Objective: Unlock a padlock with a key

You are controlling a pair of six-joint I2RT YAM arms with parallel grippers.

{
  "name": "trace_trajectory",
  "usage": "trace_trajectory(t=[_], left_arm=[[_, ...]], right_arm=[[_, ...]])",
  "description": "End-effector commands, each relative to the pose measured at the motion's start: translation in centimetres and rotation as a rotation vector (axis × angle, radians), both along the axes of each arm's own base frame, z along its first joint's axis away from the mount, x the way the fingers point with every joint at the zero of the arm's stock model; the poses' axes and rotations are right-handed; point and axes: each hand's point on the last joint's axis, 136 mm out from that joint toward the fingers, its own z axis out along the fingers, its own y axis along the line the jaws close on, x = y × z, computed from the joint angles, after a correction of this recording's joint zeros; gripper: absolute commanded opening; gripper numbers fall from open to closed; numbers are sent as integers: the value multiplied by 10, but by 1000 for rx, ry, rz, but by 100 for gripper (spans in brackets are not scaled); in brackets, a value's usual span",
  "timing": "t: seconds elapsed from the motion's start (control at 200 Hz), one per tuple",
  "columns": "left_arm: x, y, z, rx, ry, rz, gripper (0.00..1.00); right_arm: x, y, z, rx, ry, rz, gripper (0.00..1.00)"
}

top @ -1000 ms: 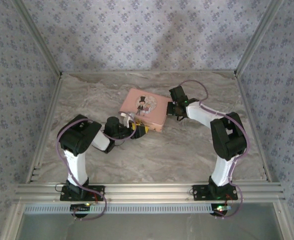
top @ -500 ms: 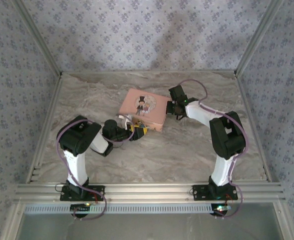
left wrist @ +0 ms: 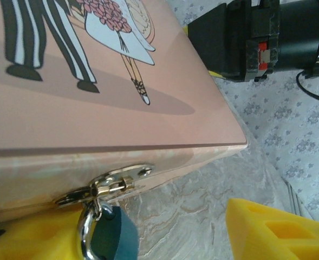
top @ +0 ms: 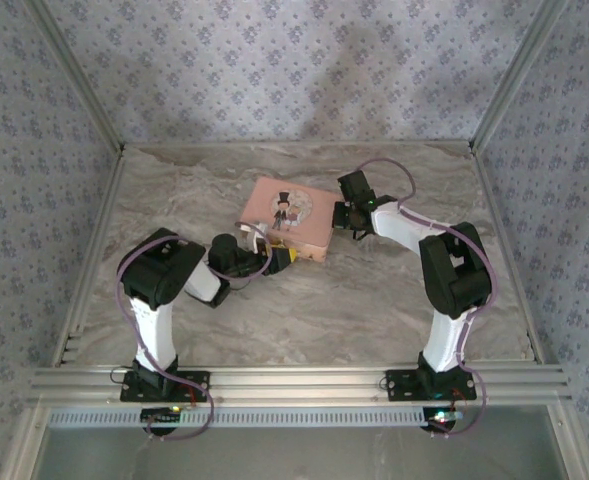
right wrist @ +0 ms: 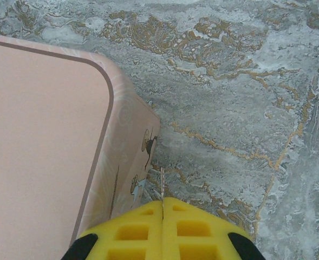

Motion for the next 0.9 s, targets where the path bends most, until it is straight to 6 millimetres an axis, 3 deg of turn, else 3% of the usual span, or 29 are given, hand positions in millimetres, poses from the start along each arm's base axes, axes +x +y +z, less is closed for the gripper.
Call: trace_trajectory(t=[0.0,0.415,0.62,0.715,0.735,0.795,0.894], left_arm=[[-2,-6,6,-24,-17,-30,54],[1,-2,-9,9,74,-43,18],[4,-2,-8,-1,114,-35,11],[8,-1,-6,-5,145,-6,4],[8,-1,-5,-6,149,-3,4],[9,-4,0,-13,162,-1,2],[13,-7,7,-9,177,24,0]], right_arm=[[2,6,0,14,6,13,0],[0,6,5,20,-7,14,0],[-4,1,9,38,0,19,0],[1,-10,29,73,-48,11,0],[-6,-16,22,64,-33,14,0],[-7,-26,31,79,-50,17,0],[-9,-37,58,169,-109,35,0]])
